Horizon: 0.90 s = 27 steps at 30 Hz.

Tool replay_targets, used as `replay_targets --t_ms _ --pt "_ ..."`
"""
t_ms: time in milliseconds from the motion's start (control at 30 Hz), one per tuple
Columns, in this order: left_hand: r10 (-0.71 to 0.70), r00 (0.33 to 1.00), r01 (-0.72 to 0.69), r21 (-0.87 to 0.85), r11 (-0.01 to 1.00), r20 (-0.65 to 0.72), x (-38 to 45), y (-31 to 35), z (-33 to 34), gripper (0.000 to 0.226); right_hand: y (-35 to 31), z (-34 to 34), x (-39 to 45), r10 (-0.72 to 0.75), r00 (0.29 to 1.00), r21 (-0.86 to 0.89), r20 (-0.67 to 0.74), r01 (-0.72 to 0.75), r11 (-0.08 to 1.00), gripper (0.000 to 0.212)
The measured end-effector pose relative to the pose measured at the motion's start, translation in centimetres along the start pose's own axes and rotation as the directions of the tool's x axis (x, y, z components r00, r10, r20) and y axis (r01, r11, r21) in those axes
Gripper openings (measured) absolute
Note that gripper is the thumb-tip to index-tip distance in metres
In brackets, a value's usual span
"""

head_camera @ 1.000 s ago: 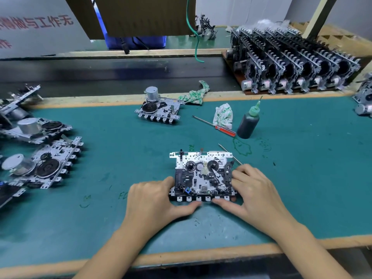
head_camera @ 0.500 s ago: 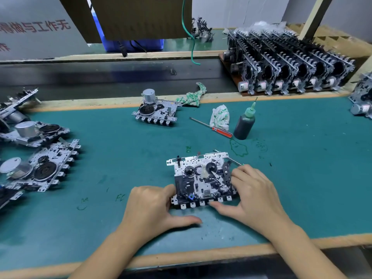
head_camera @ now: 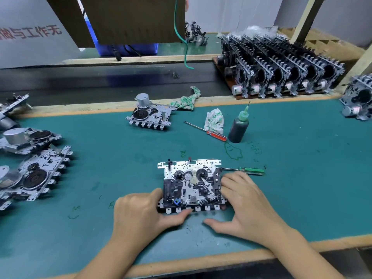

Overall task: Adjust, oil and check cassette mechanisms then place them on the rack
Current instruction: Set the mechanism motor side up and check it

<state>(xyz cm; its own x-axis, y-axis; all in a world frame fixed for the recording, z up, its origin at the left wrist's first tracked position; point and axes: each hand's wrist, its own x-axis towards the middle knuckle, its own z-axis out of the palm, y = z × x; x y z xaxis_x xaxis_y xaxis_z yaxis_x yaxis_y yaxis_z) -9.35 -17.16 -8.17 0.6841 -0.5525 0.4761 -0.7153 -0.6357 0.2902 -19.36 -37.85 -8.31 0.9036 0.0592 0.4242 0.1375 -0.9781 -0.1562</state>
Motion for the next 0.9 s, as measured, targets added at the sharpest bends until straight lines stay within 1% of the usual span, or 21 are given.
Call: replay_targets --t_ms 100,233,367,433,500,533,667,767,833,900 --pt "0.033 0.999 -0.033 -0.019 0.999 0.014 0.2 -0.2 0.0 0.062 -0.1 -0.1 0.0 0.002 1.000 0.032 -0.013 -0.001 0.999 0.049" --pt "0.158 0.981 -0.141 -0.137 0.980 0.116 0.3 -0.8 -0.5 0.065 0.0 -0.1 0.0 0.024 0.999 -0.078 -0.036 -0.026 0.997 0.045" --pt "0.229 0.965 -0.203 -0.181 0.962 0.132 0.0 -0.8 -0.6 0.052 0.2 -0.4 -0.1 0.053 0.999 -0.073 0.005 -0.052 0.996 0.052" --pt "0.259 0.956 -0.233 -0.179 0.956 0.140 -0.1 -0.8 -0.7 0.050 -0.2 -0.2 0.0 0.077 0.996 -0.089 -0.034 -0.079 0.993 0.055" --pt "0.259 0.957 -0.234 -0.182 0.955 0.130 0.0 -0.8 -0.9 0.053 -0.6 0.0 0.1 0.097 0.992 -0.136 -0.076 -0.107 0.985 0.056" --pt "0.253 0.960 -0.230 -0.175 0.957 0.120 0.0 -0.7 -0.8 0.054 -0.5 0.0 0.1 0.095 0.993 -0.145 -0.074 -0.105 0.984 0.057" --pt "0.216 0.975 -0.209 -0.109 0.972 0.055 -0.3 -0.3 -0.5 0.062 0.7 -0.5 0.1 -0.001 0.998 -0.107 0.067 0.008 0.994 0.054" --pt "0.189 0.982 -0.185 -0.111 0.976 0.024 -0.2 -0.3 -0.7 0.070 0.6 -0.4 0.3 -0.023 0.996 -0.129 0.082 0.034 0.991 0.051" --pt "0.175 0.984 -0.171 -0.115 0.979 0.029 -0.1 -0.1 -1.0 0.068 0.4 -0.6 0.4 -0.011 0.994 -0.099 0.107 0.021 0.995 0.053" --pt "0.143 0.989 -0.137 -0.133 0.982 0.033 0.0 0.0 -1.3 0.062 0.4 -1.0 0.6 0.024 0.987 0.020 0.159 -0.027 0.999 0.052"
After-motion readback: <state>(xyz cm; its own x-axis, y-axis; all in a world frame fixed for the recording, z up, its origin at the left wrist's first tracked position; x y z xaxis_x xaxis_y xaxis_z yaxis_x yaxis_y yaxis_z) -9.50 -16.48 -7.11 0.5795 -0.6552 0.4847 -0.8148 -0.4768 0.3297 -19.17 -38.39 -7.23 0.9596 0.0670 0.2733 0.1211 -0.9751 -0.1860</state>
